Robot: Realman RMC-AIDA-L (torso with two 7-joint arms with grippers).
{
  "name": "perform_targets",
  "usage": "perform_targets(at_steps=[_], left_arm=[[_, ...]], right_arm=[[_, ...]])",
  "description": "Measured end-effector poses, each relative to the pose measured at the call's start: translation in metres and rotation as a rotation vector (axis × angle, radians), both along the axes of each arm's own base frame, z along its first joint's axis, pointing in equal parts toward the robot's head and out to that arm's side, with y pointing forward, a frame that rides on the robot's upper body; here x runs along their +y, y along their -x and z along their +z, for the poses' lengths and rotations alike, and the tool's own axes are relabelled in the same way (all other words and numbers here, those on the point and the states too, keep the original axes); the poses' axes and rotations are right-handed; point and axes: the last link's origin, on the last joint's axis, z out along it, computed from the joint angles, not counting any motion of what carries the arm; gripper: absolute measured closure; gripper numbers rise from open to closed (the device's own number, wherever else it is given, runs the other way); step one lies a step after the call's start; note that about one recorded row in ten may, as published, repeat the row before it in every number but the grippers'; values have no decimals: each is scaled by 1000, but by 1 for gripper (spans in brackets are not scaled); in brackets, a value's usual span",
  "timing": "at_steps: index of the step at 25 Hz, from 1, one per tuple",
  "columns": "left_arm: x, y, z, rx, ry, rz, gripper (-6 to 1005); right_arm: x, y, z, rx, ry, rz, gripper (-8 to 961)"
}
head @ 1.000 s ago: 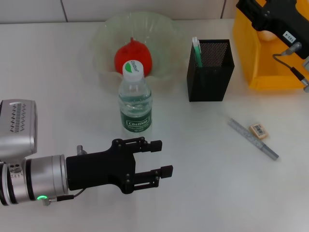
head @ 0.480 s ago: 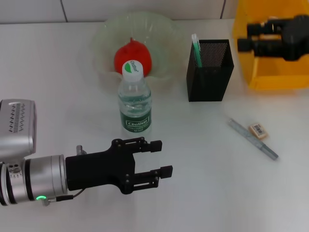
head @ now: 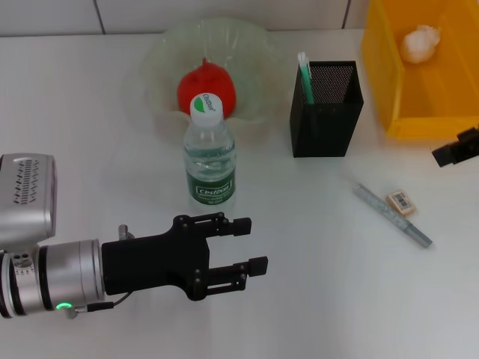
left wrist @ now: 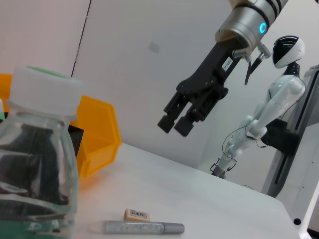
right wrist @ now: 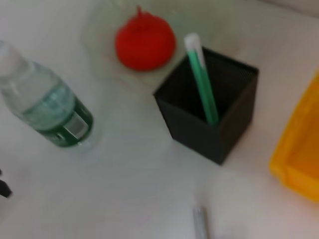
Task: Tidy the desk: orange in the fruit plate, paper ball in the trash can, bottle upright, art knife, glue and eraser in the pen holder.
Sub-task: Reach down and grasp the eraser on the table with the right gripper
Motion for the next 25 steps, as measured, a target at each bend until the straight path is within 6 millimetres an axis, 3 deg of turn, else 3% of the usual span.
perform_targets(at_steps=[11,25], left_arm=[[0,2,1,2,-4,3,336],[-2,1,0,1,2,3,336]], right_arm=[[5,-34,-36,-32,-21,-190,376],[26,-41,-87,-148,-18,-176,384]])
